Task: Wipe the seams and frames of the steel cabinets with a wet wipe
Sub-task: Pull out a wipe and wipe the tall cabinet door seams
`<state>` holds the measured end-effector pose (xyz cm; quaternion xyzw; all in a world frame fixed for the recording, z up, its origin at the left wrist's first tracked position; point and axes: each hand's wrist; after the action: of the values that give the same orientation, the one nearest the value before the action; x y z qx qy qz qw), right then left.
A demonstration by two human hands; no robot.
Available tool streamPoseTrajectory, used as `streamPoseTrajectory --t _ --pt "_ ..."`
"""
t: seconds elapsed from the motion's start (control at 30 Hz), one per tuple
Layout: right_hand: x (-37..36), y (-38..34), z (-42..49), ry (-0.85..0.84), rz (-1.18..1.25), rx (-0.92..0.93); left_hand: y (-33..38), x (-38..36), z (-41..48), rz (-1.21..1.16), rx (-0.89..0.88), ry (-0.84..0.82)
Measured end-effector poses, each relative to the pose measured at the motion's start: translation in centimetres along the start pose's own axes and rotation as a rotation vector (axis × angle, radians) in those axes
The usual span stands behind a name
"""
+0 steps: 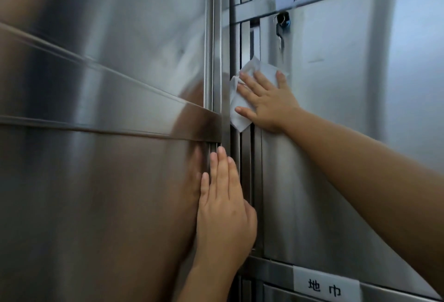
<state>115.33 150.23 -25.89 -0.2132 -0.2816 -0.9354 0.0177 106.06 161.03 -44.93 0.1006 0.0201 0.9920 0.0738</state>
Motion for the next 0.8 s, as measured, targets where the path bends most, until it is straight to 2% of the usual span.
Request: streamPoseTrajectory --t 0.23,0.33,0.6,0.8 --pt "-4.8 -4.3 -7.1 0.092 0.028 0.088 -0.2 -0.1 -1.0 0.008 -0.012 0.025" --pt "-6.1 -6.0 -9.7 0.060 0.060 0.114 0.3 -0.3 -0.8 0.030 -0.002 0.035" --pt "-1.1 -1.1 -2.7 0.011 0.064 0.043 2.6 -0.9 5.4 -0.049 -0.017 0.212" --pt "1.0 1.0 2.3 0.027 0.047 -0.045 3.0 -0.5 10.5 0.018 0.021 0.290"
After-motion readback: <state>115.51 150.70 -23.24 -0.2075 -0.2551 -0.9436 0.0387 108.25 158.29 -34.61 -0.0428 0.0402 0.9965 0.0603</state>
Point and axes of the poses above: each hand's wrist, its own z-axis towards the middle knuckle, its own x-axis out of the back of the hand, y = z × x, and after that the axes turned 1 degree about x, right-handed
